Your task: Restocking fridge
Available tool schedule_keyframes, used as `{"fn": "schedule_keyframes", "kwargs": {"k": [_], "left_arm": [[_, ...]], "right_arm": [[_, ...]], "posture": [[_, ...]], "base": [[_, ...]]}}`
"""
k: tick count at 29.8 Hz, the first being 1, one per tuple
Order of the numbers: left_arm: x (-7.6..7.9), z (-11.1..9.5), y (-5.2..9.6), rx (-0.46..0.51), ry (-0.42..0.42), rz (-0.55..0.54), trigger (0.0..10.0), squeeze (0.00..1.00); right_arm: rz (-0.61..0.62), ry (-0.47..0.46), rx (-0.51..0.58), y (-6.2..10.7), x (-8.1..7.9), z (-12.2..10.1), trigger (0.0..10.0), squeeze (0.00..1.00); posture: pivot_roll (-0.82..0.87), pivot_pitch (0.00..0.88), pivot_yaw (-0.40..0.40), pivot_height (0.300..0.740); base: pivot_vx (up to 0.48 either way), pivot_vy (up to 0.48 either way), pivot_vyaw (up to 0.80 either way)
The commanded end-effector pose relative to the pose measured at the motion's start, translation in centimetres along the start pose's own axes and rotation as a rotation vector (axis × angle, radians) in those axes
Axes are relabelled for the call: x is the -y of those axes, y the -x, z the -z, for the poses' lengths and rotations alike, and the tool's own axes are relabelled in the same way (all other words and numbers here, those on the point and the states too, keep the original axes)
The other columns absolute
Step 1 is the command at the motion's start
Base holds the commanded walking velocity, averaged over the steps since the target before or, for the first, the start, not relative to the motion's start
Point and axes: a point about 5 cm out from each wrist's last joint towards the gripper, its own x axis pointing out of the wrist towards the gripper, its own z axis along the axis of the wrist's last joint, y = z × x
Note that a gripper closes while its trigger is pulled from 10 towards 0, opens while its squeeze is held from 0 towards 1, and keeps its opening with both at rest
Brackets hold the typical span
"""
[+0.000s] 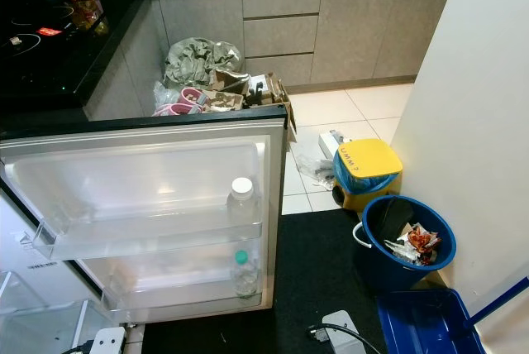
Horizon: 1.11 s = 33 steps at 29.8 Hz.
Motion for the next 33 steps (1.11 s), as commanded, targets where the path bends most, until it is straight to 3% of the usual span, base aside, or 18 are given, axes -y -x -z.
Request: {"fn": "schedule_keyframes", "kwargs": {"k": [1, 33], "left_arm": [[0.29, 0.22, -0.03, -0.006, 0.012, 0.011, 10.0, 0.0], [0.65, 0.54, -0.03, -0.012, 0.02, 0.038, 10.0, 0.0]], "right_arm": [[0.0, -0.009, 0.002, -0.04, -0.21, -0.04, 10.0, 0.0], [-0.01, -0.013, -0.007, -0.04, -0.41, 0.41, 10.0, 0.0]], "posture": [[-0.03, 0.0, 0.0, 0.74], [-0.03, 0.0, 0.0, 0.74]], "base": [[0.0, 0.0, 0.0], [0.0, 0.0, 0.0]]}}
